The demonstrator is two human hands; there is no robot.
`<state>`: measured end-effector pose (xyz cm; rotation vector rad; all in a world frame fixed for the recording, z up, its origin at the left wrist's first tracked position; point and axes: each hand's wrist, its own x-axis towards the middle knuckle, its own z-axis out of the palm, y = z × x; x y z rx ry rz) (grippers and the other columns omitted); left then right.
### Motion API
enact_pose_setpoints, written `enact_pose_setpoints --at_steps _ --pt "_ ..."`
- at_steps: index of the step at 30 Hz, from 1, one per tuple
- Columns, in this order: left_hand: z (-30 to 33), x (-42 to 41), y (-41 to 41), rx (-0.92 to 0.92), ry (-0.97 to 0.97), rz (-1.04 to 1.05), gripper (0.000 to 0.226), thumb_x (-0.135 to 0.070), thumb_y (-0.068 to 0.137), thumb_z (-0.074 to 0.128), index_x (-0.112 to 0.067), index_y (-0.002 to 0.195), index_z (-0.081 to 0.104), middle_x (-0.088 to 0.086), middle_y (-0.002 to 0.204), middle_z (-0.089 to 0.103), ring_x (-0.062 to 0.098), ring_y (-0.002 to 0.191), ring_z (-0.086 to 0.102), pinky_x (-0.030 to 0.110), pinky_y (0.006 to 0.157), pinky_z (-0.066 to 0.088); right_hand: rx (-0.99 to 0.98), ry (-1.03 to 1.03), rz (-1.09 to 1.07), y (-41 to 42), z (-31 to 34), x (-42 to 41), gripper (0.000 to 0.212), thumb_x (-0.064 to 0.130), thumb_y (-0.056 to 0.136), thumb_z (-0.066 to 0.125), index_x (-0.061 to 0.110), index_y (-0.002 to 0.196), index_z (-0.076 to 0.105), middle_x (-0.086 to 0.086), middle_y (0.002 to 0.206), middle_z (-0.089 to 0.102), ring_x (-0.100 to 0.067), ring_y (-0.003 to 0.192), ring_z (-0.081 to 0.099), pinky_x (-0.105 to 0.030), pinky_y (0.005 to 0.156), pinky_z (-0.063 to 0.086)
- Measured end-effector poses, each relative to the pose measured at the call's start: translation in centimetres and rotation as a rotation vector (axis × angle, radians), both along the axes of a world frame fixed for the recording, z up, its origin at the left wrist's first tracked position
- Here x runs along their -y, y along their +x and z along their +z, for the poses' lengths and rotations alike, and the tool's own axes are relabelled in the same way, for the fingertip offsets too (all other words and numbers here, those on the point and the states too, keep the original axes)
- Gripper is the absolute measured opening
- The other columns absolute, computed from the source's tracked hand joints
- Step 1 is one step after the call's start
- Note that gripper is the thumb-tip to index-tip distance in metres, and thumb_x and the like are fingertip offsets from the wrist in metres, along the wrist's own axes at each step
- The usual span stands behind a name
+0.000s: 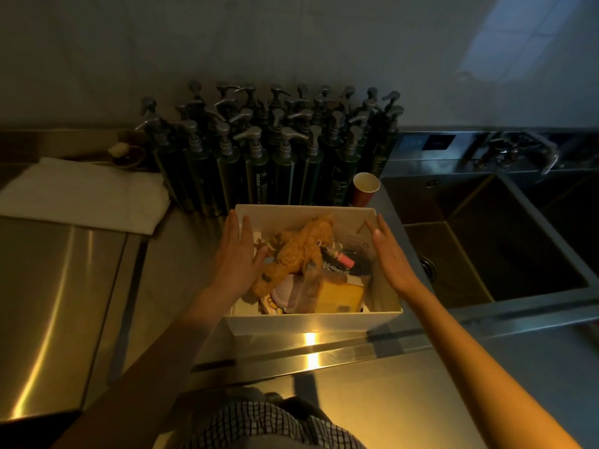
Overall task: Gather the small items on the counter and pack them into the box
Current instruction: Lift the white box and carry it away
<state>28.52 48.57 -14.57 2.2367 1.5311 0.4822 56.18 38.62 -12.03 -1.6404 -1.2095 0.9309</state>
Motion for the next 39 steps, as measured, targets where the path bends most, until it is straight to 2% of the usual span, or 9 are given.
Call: enact_pose_setpoints --at_steps 5,9,13,15,25,31,33,35,39 --pt "0.1 0.3 -0.2 0.148 -0.064 0.016 0.071 -0.033 0.098 0.048 -0.01 0.152 0.009 0.009 0.161 -0.004 0.025 0.147 0.004 0.039 0.118 0.017 0.017 -0.023 -0.046 -0.6 -0.4 0.7 0.046 0.046 0.099 0.033 0.045 0.142 0.016 0.011 0.156 0.014 -0.012 0.142 0.018 -0.039 0.114 0.021" --pt "-0.2 0.6 -0.5 0.247 -0.111 0.023 0.071 -0.031 0.097 0.05 -0.014 0.153 0.01 0.002 0.161 -0.006 0.021 0.146 0.011 0.027 0.112 0.018 -0.074 -0.036 -0.054 -0.4 -1.1 1.8 0.054 0.036 0.098 0.044 0.049 0.139 0.011 0.008 0.153 0.023 -0.004 0.128 0.038 -0.014 0.095 0.039" --pt "-0.4 0.9 -1.0 0.324 -0.151 0.019 0.073 -0.026 0.096 0.054 -0.015 0.153 0.01 -0.001 0.161 -0.003 0.014 0.145 0.009 0.023 0.11 0.016 -0.144 -0.041 -0.068 -0.3 -1.4 2.3 0.081 0.038 0.09 0.058 0.052 0.139 -0.005 0.004 0.158 0.011 -0.013 0.136 0.03 -0.036 0.11 0.033" --pt "-0.3 0.9 -1.0 0.368 -0.168 0.023 0.074 -0.022 0.095 0.056 -0.015 0.153 0.01 -0.001 0.161 -0.001 0.008 0.142 0.008 0.023 0.112 0.016 -0.187 -0.05 -0.085 -0.1 -1.5 2.3 0.093 0.043 0.082 0.059 0.046 0.144 -0.01 0.006 0.158 0.013 -0.012 0.136 0.031 -0.035 0.109 0.033" --pt "-0.1 0.6 -1.3 0.621 -0.288 0.04 0.077 -0.008 0.092 0.059 -0.02 0.153 0.014 0.002 0.153 0.027 0.01 0.136 0.031 0.027 0.108 0.031 -0.181 -0.092 -0.088 -0.2 -1.5 1.8 0.076 0.035 0.088 0.061 0.038 0.147 0.014 0.008 0.148 0.029 -0.004 0.122 0.042 -0.019 0.092 0.041" --pt "-0.4 0.5 -1.2 0.562 -0.245 0.008 0.081 -0.003 0.09 0.06 -0.015 0.153 0.01 -0.001 0.15 0.025 -0.011 0.127 0.025 -0.005 0.095 0.021 -0.113 -0.108 -0.053 -0.2 -1.5 1.6 0.075 0.034 0.091 0.058 0.044 0.146 0.008 0.012 0.146 0.025 -0.01 0.13 0.035 -0.029 0.099 0.036" --pt "-0.4 0.4 -1.3 0.558 -0.262 0.009 0.082 -0.004 0.09 0.06 -0.016 0.153 0.009 -0.002 0.152 0.023 -0.008 0.129 0.024 -0.001 0.1 0.022 -0.106 -0.101 -0.048 -0.1 -1.3 1.2 0.069 0.024 0.094 0.054 0.045 0.144 0.01 0.007 0.149 0.027 -0.014 0.131 0.037 -0.024 0.096 0.039" --pt "-0.5 0.0 -1.4 0.542 -0.286 0.019 0.086 -0.006 0.089 0.062 -0.019 0.154 0.007 0.001 0.156 0.022 0.005 0.137 0.025 0.019 0.112 0.025 -0.119 -0.108 -0.055 -0.1 -1.1 0.9 0.066 0.022 0.094 0.053 0.045 0.143 0.014 0.002 0.152 0.028 -0.017 0.132 0.038 -0.021 0.091 0.042" --pt "0.0 -0.4 -1.4 0.627 -0.42 0.056 0.093 -0.004 0.084 0.067 -0.028 0.153 0.009 0.004 0.153 0.029 0.019 0.137 0.035 0.046 0.109 0.037 -0.134 -0.12 -0.086 -0.3 -0.8 0.7 0.072 0.036 0.085 0.058 0.045 0.144 0.017 0.001 0.155 0.024 -0.019 0.136 0.033 -0.031 0.1 0.039"
